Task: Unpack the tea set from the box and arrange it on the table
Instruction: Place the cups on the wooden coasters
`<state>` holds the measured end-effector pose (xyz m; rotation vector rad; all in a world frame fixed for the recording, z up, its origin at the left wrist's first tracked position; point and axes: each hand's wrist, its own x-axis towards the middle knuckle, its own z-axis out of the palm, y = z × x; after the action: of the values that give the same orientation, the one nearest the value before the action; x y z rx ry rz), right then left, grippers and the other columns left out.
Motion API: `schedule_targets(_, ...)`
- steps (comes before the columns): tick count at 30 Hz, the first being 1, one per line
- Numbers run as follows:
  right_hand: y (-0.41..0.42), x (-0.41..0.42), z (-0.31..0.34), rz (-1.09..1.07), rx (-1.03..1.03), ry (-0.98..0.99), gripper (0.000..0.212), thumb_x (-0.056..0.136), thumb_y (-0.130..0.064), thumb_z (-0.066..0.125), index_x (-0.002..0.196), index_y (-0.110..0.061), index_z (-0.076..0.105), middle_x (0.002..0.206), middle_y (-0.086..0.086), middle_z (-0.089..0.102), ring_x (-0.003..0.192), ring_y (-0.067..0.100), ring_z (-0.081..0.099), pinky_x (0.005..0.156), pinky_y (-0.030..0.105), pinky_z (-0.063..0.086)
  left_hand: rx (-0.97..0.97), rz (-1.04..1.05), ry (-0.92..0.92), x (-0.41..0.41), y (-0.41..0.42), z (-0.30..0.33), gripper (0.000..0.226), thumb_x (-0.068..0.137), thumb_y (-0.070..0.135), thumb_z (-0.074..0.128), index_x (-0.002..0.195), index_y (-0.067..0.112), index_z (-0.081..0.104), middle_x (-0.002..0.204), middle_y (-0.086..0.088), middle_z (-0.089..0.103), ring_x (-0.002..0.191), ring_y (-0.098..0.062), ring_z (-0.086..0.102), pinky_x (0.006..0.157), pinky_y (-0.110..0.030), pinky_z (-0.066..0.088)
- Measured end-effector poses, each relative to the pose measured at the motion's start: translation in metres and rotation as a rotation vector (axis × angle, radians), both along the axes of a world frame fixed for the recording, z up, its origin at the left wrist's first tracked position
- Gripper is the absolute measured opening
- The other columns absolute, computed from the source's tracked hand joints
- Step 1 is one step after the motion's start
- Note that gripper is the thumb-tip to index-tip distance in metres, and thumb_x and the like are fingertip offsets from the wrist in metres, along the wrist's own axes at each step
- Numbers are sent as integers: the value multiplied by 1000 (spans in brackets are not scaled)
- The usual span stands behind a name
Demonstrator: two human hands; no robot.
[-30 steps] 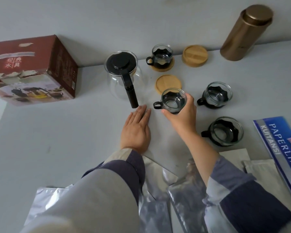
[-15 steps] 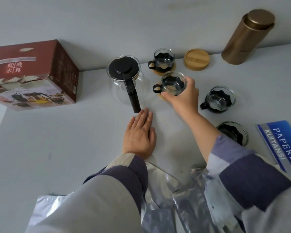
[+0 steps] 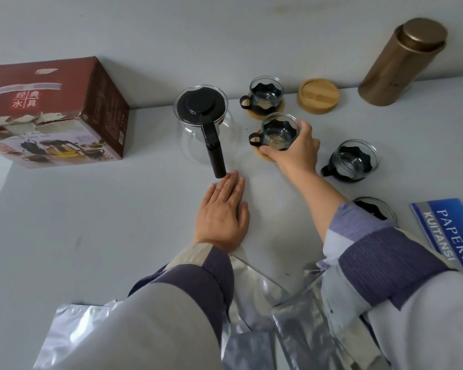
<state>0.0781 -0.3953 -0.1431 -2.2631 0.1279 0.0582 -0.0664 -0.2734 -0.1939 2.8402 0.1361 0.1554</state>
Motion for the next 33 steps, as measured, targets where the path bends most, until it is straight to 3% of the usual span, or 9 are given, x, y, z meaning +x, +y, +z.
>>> schedule_targets(3,-5,-2,9,51,8,55,109,68,-34,82,149,-11,13,151,7,31,138,31,22,112,39,26,15,-5,10,0,0,2,59,95,39,21,151,21,29,158,2,25,146,-14,19,119,-29,8)
schedule_targets(6,-15,-5,21,101,36,97,103,76,-27,77,151,-12,8,151,6,33,140,31,24,113,38,26,44,-14,70,-1,-1,5,60,97,41,14,153,22,19,160,3,14,148,-13,9,118,-28,-1)
schedule_targets(11,-43,-5,50,194,136,126,83,84,-23,68,150,-16,18,143,5,45,129,22,46,97,29,40,40,70,244,6,-21,23,57,101,27,24,154,15,6,162,0,-1,149,-15,-5,120,-35,-4)
schedule_targets(15,-71,11,66,168,123,84,70,88,-23,63,146,-16,25,142,5,46,124,21,50,82,24,39,40,169,315,17,-47,37,56,102,20,24,153,10,3,162,-3,-3,149,-17,-4,120,-35,0)
schedule_targets(23,-113,78,49,207,32,100,46,89,-20,58,134,-14,51,124,7,62,117,24,56,98,30,42,-49,296,181,39,-105,18,60,100,29,20,153,12,0,162,-3,-5,148,-15,-8,120,-35,-7)
schedule_targets(27,-117,119,20,107,110,158,14,84,-20,59,91,-15,71,101,14,71,92,30,68,91,46,54,-27,358,75,41,-108,5,62,96,32,24,154,15,8,162,1,3,148,-11,-3,120,-34,-4)
schedule_targets(29,-116,137,6,18,198,197,18,83,-20,59,65,-20,63,78,13,70,70,25,66,83,48,57,-20,365,56,41,-108,5,64,94,34,24,154,16,11,161,2,5,148,-10,-1,121,-34,-3)
schedule_targets(31,-111,150,1,-47,287,218,23,87,-15,57,64,-18,57,60,8,60,53,19,61,76,45,60,-15,372,50,42,-109,5,65,92,35,26,154,16,13,161,2,7,148,-10,1,121,-35,-1)
schedule_targets(33,-104,160,1,-81,331,207,9,88,-12,57,79,-11,60,58,6,58,48,16,59,68,39,61,-12,379,50,43,-109,4,66,91,35,27,154,17,15,161,2,9,148,-10,2,121,-35,1)
